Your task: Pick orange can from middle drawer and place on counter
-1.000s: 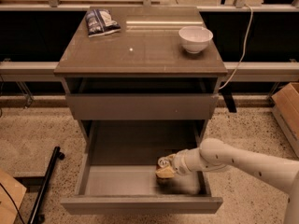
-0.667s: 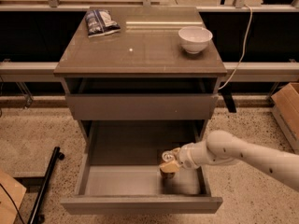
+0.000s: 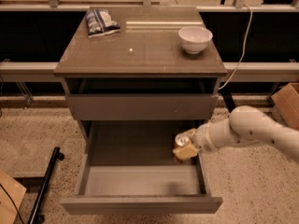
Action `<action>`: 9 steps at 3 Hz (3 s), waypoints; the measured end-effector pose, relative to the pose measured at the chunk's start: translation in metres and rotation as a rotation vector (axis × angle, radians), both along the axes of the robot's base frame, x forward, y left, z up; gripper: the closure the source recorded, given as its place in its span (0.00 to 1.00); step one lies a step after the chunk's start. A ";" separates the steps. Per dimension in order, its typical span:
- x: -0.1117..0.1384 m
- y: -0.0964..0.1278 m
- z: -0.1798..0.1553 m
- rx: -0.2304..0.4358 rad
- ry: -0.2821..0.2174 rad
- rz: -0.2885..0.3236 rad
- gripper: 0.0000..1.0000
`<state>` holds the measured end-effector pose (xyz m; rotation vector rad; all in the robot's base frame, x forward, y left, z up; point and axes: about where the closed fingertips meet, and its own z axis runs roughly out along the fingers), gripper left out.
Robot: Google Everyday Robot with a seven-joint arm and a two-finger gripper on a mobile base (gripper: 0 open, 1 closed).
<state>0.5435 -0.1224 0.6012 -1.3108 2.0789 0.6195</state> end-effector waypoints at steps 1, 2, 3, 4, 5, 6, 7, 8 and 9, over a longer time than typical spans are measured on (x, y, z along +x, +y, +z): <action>0.019 -0.026 0.106 -0.123 -0.158 0.021 1.00; 0.039 -0.036 0.175 -0.214 -0.278 0.017 1.00; 0.082 -0.037 0.263 -0.307 -0.445 0.002 1.00; 0.082 -0.037 0.263 -0.307 -0.445 0.002 1.00; 0.092 -0.045 0.271 -0.326 -0.473 -0.038 1.00; 0.106 -0.049 0.283 -0.304 -0.515 -0.061 1.00; 0.120 -0.042 0.294 -0.231 -0.539 -0.057 1.00; 0.136 -0.027 0.303 -0.094 -0.554 -0.034 1.00; 0.153 -0.009 0.317 0.024 -0.560 0.012 1.00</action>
Offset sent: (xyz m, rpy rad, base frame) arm 0.0637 -0.0524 0.2635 -0.3238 -0.4223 0.0064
